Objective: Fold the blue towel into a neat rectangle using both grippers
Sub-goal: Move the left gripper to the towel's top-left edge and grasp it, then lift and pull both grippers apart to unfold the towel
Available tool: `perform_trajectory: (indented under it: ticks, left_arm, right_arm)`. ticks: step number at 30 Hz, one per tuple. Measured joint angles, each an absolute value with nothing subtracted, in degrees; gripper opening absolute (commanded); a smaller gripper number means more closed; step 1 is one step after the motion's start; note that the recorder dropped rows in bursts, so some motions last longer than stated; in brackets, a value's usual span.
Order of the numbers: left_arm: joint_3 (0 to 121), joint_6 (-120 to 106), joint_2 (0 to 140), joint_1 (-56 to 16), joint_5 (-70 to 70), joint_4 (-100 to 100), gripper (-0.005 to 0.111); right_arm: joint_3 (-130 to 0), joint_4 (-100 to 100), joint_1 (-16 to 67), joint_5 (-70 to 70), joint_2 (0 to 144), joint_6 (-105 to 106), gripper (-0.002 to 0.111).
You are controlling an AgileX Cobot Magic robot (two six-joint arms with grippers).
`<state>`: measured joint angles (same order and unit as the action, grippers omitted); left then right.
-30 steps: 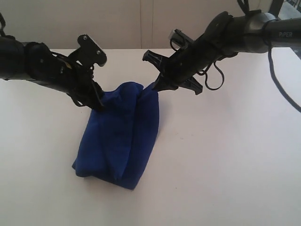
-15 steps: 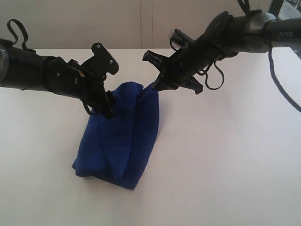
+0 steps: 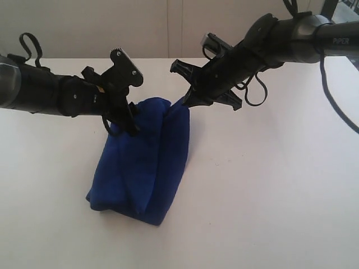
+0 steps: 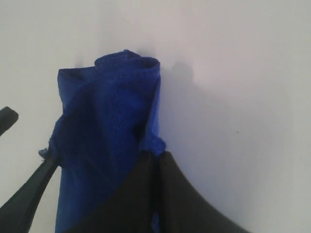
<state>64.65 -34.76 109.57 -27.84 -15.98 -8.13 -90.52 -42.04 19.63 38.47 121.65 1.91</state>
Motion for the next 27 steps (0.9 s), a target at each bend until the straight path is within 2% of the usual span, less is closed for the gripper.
perform_trajectory:
  ticks: [3, 5, 7, 8, 10, 17, 22, 27]
  left_arm:
    - [64.6, -34.8, 110.5, -27.8, -16.0, -8.1, 0.056]
    - [64.6, -34.8, 110.9, -27.8, -16.0, -8.1, 0.049]
    - [64.6, -34.8, 111.2, -27.8, -16.0, -8.1, 0.034]
    - [64.6, -34.8, 111.2, -27.8, -16.0, -8.1, 0.018]
    - [64.6, -34.8, 111.2, -27.8, -16.1, -8.1, 0.000]
    - [64.6, -31.8, 107.5, -27.6, -13.8, -13.0, 0.000]
    - [64.6, -30.7, 92.8, -21.4, 7.1, -15.6, 0.000]
    - [64.6, -30.6, 83.1, -17.2, 18.3, -15.5, 0.000]
  right_arm:
    - [-90.5, -42.0, 19.6, 38.5, 121.7, 2.0, 0.000]
    - [-90.5, -42.0, 19.6, 38.5, 121.7, 2.1, 0.000]
    - [-90.5, -42.0, 19.6, 38.5, 121.7, 2.1, 0.000]
    - [-90.5, -42.0, 19.6, 38.5, 121.7, 2.1, 0.000]
    - [-90.5, -42.0, 19.6, 38.5, 121.7, 2.1, 0.000]
    - [-90.5, -41.9, 19.6, 38.2, 121.7, 5.6, 0.000]
    - [-90.1, -28.9, 19.6, 40.3, 117.0, 8.1, 0.000]
    - [-90.1, -17.4, 19.6, 44.7, 110.4, 7.2, 0.000]
